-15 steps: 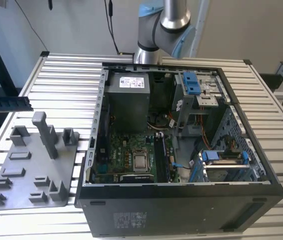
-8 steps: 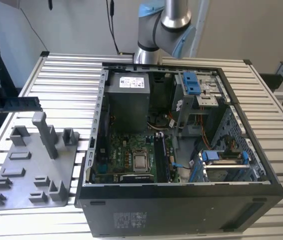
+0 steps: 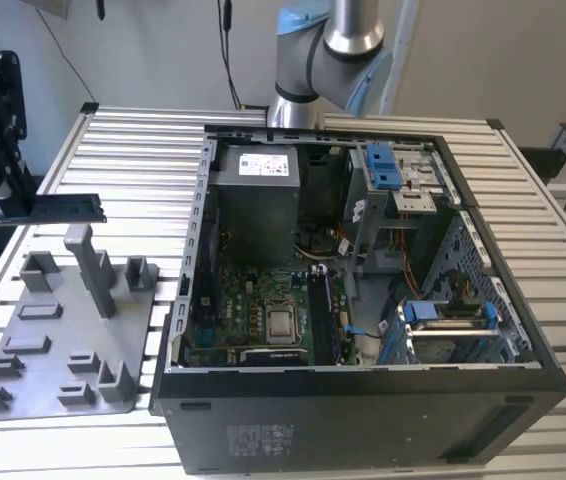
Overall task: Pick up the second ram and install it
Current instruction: 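Pick up the second ram and move it above second insertion slot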
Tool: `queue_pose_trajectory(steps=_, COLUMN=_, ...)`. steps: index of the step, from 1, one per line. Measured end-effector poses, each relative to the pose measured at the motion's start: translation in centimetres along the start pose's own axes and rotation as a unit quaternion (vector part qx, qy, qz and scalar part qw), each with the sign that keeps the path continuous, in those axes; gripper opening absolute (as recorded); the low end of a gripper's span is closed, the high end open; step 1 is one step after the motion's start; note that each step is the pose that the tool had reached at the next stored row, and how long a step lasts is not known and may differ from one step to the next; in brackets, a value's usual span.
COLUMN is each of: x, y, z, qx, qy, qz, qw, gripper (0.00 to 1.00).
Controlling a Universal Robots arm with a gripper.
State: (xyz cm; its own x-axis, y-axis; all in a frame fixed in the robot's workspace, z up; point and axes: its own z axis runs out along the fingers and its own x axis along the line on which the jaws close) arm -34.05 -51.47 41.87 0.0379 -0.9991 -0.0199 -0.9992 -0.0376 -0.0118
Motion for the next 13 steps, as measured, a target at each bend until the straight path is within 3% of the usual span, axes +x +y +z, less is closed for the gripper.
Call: queue_pose_trajectory(steps=13, x=0.11, y=-2.99, z=0.03, qx=0.0, qy=0.0, qz=0.0, qw=1.0, gripper=0.14)
